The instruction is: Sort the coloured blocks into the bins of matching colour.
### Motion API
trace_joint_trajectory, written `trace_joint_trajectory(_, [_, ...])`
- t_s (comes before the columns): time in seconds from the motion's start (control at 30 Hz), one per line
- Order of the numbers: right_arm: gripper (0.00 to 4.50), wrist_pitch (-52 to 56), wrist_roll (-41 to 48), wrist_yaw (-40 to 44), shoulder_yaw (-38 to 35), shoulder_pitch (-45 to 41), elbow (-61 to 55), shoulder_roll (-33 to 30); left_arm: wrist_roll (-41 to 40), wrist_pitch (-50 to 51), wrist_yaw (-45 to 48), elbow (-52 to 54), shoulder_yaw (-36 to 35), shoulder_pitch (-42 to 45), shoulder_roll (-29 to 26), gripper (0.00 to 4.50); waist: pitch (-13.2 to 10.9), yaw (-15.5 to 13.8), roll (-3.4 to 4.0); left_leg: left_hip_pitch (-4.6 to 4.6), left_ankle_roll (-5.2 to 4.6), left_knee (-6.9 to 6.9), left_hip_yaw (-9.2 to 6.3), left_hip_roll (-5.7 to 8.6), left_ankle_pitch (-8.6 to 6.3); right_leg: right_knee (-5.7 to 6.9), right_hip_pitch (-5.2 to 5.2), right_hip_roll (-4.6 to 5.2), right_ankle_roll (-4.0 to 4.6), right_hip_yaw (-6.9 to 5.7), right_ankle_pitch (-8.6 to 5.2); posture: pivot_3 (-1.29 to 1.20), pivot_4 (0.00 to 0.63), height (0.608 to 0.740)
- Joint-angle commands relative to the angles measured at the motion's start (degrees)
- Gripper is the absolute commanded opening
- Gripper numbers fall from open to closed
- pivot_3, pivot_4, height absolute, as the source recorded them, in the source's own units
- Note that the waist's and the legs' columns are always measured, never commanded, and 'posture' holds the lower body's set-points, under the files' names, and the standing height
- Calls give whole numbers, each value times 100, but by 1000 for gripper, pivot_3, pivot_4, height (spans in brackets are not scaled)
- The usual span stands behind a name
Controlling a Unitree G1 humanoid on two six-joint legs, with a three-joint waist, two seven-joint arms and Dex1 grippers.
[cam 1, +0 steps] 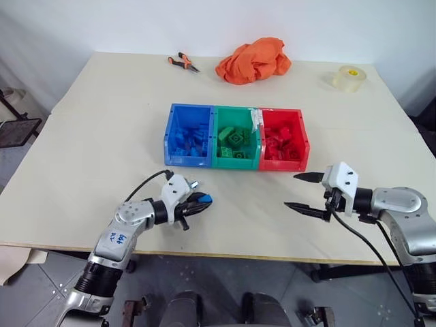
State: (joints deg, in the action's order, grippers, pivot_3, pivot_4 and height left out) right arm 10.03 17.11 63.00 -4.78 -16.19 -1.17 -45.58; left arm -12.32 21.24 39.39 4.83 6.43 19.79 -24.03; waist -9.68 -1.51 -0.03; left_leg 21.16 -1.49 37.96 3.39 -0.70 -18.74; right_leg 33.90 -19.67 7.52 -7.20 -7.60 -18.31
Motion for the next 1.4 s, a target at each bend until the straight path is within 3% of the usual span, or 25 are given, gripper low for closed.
trace_joint_trajectory(0.03, [4191,-135,64,-19,-219,-101,24,-110,34,-30,-607,386,-477,448,117,912,0,4,0,0,0,0,1,0,0,0,0,-1,0,-2,0,0,150,740])
trace_joint_trajectory(0.27, [4191,-114,52,-82,-144,-185,33,-3,706,-681,-1517,-852,-615,1275,252,912,0,1,0,-7,0,-1,10,-1,0,2,0,-7,0,-14,0,0,150,740])
trace_joint_trajectory(0.47, [4191,-90,31,-102,-34,-332,84,81,869,-1411,-1562,-1941,-514,1766,556,2854,0,-12,-1,-1,-1,2,11,4,0,1,-3,-7,-6,-14,3,0,150,740])
trace_joint_trajectory(0.57, [4191,-81,23,-113,-29,-373,95,93,788,-1388,-1426,-1823,-561,1729,523,3789,-1,-2,-1,-1,0,2,11,2,0,2,-4,-9,-6,-15,3,0,150,740])
trace_joint_trajectory(0.63, [4191,-83,31,-97,-27,-349,77,93,412,-1053,-833,-1116,-597,1236,231,4414,0,7,-1,-2,0,1,12,2,0,2,-4,-9,-6,-14,3,0,150,740])
trace_joint_trajectory(0.83, [4191,-104,84,44,10,-338,93,85,-737,-154,367,571,-1231,-271,-858,4414,-3,142,3,-6,3,-7,15,-10,1,5,-10,-10,-3,-8,1,0,150,740])
trace_joint_trajectory(1.13, [4191,-279,2,206,172,-659,520,153,-1290,60,1734,621,-2480,-2258,-2367,4414,-8,167,12,-6,6,-7,-4,-8,-4,-1,-2,2,1,21,-1,0,150,740])
trace_joint_trajectory(1.23, [4191,-328,-19,236,260,-795,647,221,-1155,50,1553,574,-2292,-2161,-2317,4414,-13,121,21,-6,6,-7,-8,-6,-4,-2,0,7,3,20,-2,0,150,740])
trace_joint_trajectory(1.4, [4191,-363,-49,261,327,-894,720,279,-750,-138,1072,185,-1604,-1300,-1754,4414,-11,71,19,-5,2,-3,-16,-1,-10,4,2,13,1,20,-1,0,150,740])
